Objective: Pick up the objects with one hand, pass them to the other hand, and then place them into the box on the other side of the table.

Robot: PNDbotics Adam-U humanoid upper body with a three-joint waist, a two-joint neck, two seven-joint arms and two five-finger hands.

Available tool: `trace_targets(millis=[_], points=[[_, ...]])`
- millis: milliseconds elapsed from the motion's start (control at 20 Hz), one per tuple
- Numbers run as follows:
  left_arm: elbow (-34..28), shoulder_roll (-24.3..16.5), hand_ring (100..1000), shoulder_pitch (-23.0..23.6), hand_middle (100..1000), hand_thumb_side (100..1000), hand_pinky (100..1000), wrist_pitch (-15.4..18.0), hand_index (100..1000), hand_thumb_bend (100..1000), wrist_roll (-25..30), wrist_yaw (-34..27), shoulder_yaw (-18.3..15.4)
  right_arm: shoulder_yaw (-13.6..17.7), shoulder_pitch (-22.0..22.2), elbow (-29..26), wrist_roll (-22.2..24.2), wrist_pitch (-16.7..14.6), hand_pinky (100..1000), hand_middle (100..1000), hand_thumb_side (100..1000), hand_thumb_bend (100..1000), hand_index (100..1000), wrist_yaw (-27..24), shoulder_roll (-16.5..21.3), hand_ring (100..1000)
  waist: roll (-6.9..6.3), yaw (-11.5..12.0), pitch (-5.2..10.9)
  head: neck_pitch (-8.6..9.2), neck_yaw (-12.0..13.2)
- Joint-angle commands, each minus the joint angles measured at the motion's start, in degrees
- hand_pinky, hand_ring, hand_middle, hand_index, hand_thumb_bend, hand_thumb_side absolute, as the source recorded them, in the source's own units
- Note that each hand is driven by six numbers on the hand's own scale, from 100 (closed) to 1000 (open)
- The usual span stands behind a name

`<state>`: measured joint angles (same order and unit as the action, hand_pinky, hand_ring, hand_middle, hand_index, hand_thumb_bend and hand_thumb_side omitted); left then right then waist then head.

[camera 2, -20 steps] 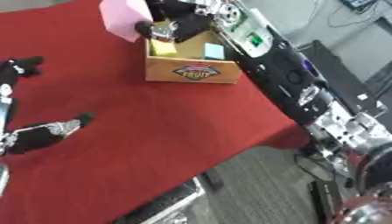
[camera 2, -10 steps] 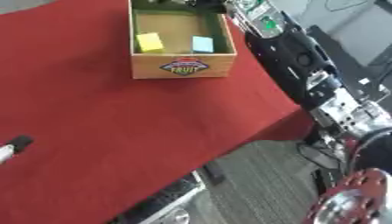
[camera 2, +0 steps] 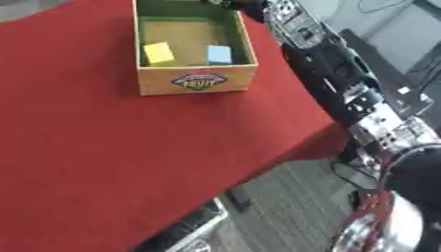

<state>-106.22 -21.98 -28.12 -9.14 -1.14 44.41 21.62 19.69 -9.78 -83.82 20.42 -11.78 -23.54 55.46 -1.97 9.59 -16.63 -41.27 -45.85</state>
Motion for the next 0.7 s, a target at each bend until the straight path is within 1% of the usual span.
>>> trace_targets(millis=[50,200,350,400,450,550,650,700], points=[[-5.7,-4.4,689,1.2,637,630,777,-2.0,836,800,-0.3,-1.8,-2.4,1.8,0.7,1.0,-2.3,-2.0,787,417,435,100,589,0.9,3.4,909,0.33,-0.2,0.68,2.08,-1.3],[-8.0,-6.3,687,2.9,636,624,776,-3.3,837,799,-0.9,-2.4,-3.8,2.2,1.9,1.9,-4.0,-4.1,787,416,426,100,585,1.8,3.6,904,0.56,-0.5,0.6,2.97,-2.1],[-8.3,-7.0,686,3.4,635,618,776,-3.4,837,799,-2.0,-2.7,-4.4,1.9,2.9,3.0,-5.5,-6.3,785,414,407,100,581,3.7,4.1,899,0.78,-0.4,0.52,3.76,-2.0],[-8.4,-7.0,685,3.4,634,614,775,-3.3,837,799,-2.3,-2.8,-4.5,1.5,3.1,3.7,-5.9,-7.1,785,414,379,100,580,4.4,4.3,898,0.86,-0.3,0.49,3.9,-2.1],[-8.4,-7.0,685,3.5,634,614,775,-3.2,837,798,-2.6,-2.9,-4.6,1.2,3.3,4.6,-6.3,-7.8,785,414,376,100,580,5.2,4.4,898,0.93,-0.1,0.46,4.01,-2.2],[-8.4,-7.0,684,3.6,634,615,775,-3.0,838,797,-3.1,-3.0,-4.7,0.6,3.3,6.0,-7.0,-9.1,787,417,339,100,583,6.9,4.5,899,1.06,0.1,0.38,4.13,-2.4],[-8.4,-7.1,684,3.9,634,616,775,-2.9,838,796,-3.4,-3.1,-4.8,0.3,3.4,7.2,-7.7,-10.3,794,437,304,100,608,8.6,4.5,907,1.19,0.2,0.31,4.09,-2.5],[-8.4,-7.2,684,4.0,634,615,774,-2.9,838,796,-3.6,-3.1,-4.9,0.2,3.5,7.7,-8.1,-10.9,804,464,310,100,643,9.3,4.5,919,1.25,0.3,0.28,4.07,-2.4]])
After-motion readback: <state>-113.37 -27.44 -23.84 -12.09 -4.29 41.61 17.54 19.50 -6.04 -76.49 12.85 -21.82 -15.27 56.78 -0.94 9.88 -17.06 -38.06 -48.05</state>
